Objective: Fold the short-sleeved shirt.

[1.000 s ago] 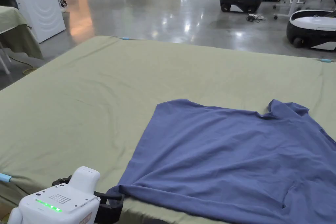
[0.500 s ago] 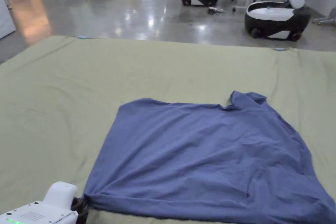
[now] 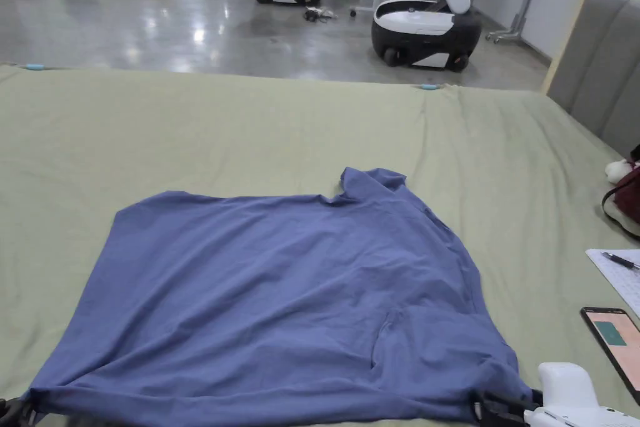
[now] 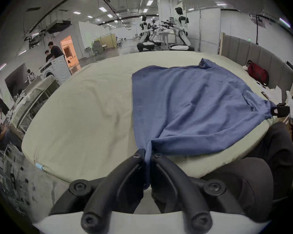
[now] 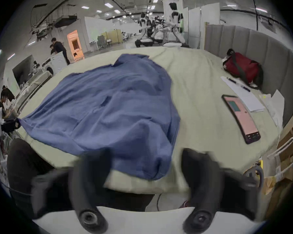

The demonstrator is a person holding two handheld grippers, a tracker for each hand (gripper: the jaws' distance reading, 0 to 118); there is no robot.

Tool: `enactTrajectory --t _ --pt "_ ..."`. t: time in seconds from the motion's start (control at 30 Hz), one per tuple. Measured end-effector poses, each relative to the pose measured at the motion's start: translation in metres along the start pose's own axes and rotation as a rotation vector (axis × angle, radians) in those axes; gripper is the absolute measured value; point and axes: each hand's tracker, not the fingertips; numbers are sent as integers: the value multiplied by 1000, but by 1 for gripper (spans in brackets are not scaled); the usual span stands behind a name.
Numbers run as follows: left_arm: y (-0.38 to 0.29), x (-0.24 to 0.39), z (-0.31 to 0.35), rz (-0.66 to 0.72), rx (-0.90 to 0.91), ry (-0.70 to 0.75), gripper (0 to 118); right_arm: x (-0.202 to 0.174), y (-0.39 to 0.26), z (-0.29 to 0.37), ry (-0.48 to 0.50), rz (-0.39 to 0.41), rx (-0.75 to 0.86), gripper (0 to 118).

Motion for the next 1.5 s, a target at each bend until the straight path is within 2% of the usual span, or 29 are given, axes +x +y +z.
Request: enactTrajectory --t 0.03,0.07,0.13,0.23,0.33,0.47,0.63,0.67,0.83,0.97,1.0,1.03,1.07,1.1,1.13,1.17,1.23,1.3,1.37,1.4,1.43,1.47,1.5 --pt "2 -3 -2 0 -14 2 4 0 2 -3 -13 -4 -6 17" --pt "3 -3 -3 -8 -33 0 4 1 3 -2 -25 -3 0 8" --pt "5 -4 -1 -22 -53 -4 4 -4 12 15 40 -25 45 8" --pt "18 -6 10 -63 -38 20 4 -4 32 40 3 0 76 8" --pt "46 -16 18 -41 -2 6 4 0 61 63 10 -10 113 8" --pt "98 -19 9 -98 54 44 4 -2 115 69 9 28 195 8" --pt "165 -21 -61 -106 16 43 4 7 189 -1 -6 36 177 8" --pt "174 -21 -80 -102 -8 41 4 -2 203 -16 -18 36 157 8" --pt "182 -25 -182 -114 -197 80 4 5 220 -117 -44 -7 8 8" --pt "171 -28 -189 -38 -194 49 4 9 213 -135 -34 -28 -24 8" --pt "168 -29 -183 -13 -159 34 5 10 210 -130 -25 -29 -12 13" --pt "166 -30 -173 8 -123 23 11 10 207 -121 -22 -32 20 26" --pt "163 -29 -160 8 -79 24 28 4 207 -101 -27 -31 61 46" --pt "159 -27 -141 15 -10 32 78 2 202 -85 -17 -30 121 74" --pt "153 -21 -122 34 63 40 108 -3 196 -68 15 -29 191 83" --pt "146 -15 -101 38 167 30 115 -9 188 -51 40 -30 264 84" --pt "129 0 -57 41 376 -15 113 -30 168 -14 90 -7 402 84" --pt "112 16 -31 16 422 2 113 -50 145 11 87 33 509 84" --pt "93 29 -14 -18 468 64 112 -74 128 35 48 76 537 83" --pt "84 34 -7 -23 474 110 103 -81 121 41 41 75 522 73" --pt "77 37 -2 -24 449 124 81 -87 117 47 51 81 506 49" --pt "72 37 1 -33 412 122 47 -93 114 51 58 90 485 19" --pt "70 36 -1 -37 361 111 0 -97 110 54 41 101 473 6"
